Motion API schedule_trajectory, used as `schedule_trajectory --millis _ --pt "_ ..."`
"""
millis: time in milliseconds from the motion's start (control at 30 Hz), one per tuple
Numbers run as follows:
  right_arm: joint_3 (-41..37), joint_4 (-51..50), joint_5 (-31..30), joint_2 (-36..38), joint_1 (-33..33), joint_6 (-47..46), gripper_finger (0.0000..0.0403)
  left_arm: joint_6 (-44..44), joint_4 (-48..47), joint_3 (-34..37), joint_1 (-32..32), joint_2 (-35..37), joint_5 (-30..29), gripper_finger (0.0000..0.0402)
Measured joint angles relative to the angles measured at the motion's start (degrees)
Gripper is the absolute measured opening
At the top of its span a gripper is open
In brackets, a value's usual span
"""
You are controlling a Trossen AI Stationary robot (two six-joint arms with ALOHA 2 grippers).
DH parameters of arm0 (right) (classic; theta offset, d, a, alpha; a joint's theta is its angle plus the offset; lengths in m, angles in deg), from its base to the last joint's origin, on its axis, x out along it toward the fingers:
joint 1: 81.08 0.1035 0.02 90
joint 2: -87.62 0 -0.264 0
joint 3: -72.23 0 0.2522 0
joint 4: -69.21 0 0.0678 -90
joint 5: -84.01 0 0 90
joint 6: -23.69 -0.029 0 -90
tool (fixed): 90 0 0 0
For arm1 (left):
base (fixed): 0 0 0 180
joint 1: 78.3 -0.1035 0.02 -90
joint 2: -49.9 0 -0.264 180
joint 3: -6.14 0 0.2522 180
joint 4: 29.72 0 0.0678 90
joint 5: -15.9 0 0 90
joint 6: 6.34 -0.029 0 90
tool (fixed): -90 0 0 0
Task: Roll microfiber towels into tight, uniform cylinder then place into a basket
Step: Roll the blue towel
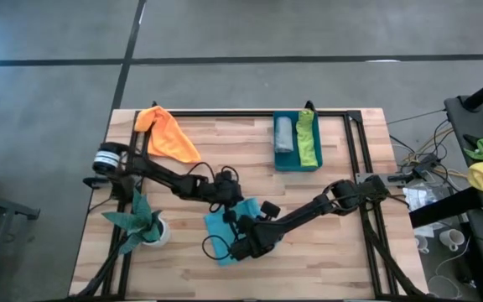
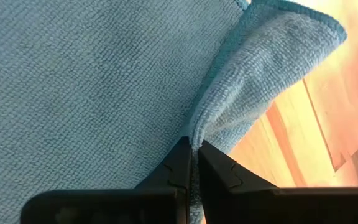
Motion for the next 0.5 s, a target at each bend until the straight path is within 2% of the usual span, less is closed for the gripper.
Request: schedule_trajectory --millis 167,300,433,500 --pt "0.00 -0.22 0.00 0.00 -0.02 0.93 0.0013 5.51 -8.54 0.70 2.57 3.71 -1.22 0.0001" --pt "0.33 -3.72 -0.23 0.00 -0.04 1.11 0.0013 9.32 -1.54 0.84 7.58 3.53 -2.01 0.0001" --pt "1.33 -6.55 -0.15 0.09 -0.25 1.95 0.0013 10.92 8.88 0.68 11.01 -0.94 -8.28 0.0001" --pt "1.83 -5.80 0.00 0.09 -0.26 2.84 0.0013 11.78 11.73 0.07 10.71 -3.72 -9.18 0.0001"
